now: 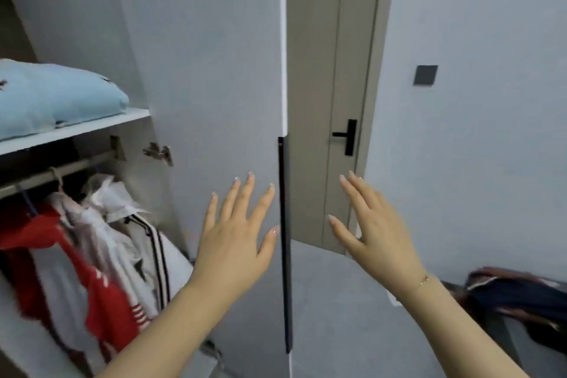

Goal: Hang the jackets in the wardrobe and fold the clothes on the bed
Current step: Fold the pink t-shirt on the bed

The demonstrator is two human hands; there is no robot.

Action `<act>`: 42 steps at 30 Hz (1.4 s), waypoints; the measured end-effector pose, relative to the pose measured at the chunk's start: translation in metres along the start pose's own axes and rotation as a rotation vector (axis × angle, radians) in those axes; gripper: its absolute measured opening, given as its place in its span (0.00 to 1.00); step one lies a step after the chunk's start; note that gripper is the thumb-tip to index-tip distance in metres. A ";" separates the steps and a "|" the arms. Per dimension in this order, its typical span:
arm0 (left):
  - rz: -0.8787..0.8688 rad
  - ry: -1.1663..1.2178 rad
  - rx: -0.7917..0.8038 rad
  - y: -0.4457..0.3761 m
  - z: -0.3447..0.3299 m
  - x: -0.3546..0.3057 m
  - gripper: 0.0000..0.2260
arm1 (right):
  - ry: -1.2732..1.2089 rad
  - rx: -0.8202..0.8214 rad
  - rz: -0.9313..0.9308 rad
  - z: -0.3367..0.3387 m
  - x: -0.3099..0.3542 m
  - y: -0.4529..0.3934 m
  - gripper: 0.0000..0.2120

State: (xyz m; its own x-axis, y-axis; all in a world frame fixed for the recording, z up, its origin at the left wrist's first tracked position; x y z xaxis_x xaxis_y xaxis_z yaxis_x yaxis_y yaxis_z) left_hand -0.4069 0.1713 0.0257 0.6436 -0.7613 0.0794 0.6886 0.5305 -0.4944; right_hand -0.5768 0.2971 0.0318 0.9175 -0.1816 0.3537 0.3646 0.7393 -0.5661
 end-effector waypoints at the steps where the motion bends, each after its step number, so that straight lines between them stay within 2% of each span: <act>1: -0.049 0.025 0.007 -0.006 -0.010 -0.032 0.29 | 0.019 -0.006 -0.052 0.010 -0.027 0.016 0.32; 7: -0.323 0.130 0.063 -0.048 -0.071 -0.233 0.29 | 0.173 0.007 -0.328 0.077 -0.201 0.112 0.32; 14: -0.551 0.264 0.223 -0.075 -0.152 -0.488 0.29 | 0.302 0.142 -0.610 0.157 -0.404 0.236 0.32; 18: -0.706 0.294 0.340 -0.077 -0.199 -0.612 0.29 | 0.308 0.172 -0.792 0.188 -0.497 0.299 0.31; 23: -0.887 0.341 0.468 -0.086 -0.272 -0.739 0.28 | 0.271 0.155 -1.038 0.196 -0.591 0.361 0.29; 29: -1.099 0.452 0.696 -0.091 -0.390 -0.879 0.28 | 0.220 0.071 -1.390 0.164 -0.697 0.422 0.26; 33: -1.280 0.445 0.811 -0.054 -0.465 -0.953 0.27 | 0.087 -0.063 -1.642 0.128 -0.760 0.484 0.26; 35: -1.368 0.445 0.874 -0.021 -0.496 -0.985 0.27 | 0.027 -0.190 -1.791 0.106 -0.781 0.530 0.25; 40: -1.565 0.397 0.969 0.077 -0.551 -1.045 0.26 | -0.070 -0.700 -2.240 0.058 -0.802 0.665 0.28; 42: -1.639 0.420 0.981 0.111 -0.562 -1.059 0.24 | -0.148 -0.948 -2.306 0.042 -0.809 0.705 0.26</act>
State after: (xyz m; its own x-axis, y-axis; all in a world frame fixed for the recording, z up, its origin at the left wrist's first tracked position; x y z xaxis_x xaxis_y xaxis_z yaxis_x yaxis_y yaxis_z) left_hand -1.1998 0.8269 -0.5996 -0.7114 -0.6008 -0.3645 0.4528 -0.7886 0.4161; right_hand -1.0685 0.9927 -0.6219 -0.7891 0.1506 0.5955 0.2767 -0.7784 0.5635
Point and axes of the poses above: each hand's wrist, its own y-axis away from the middle knuckle, its own z-axis out of the back of the hand, x = y × z, the point moved 6 cm from there along -y, towards the middle knuckle, and after that the axes turned 6 degrees about -y, right-handed, at the moved point
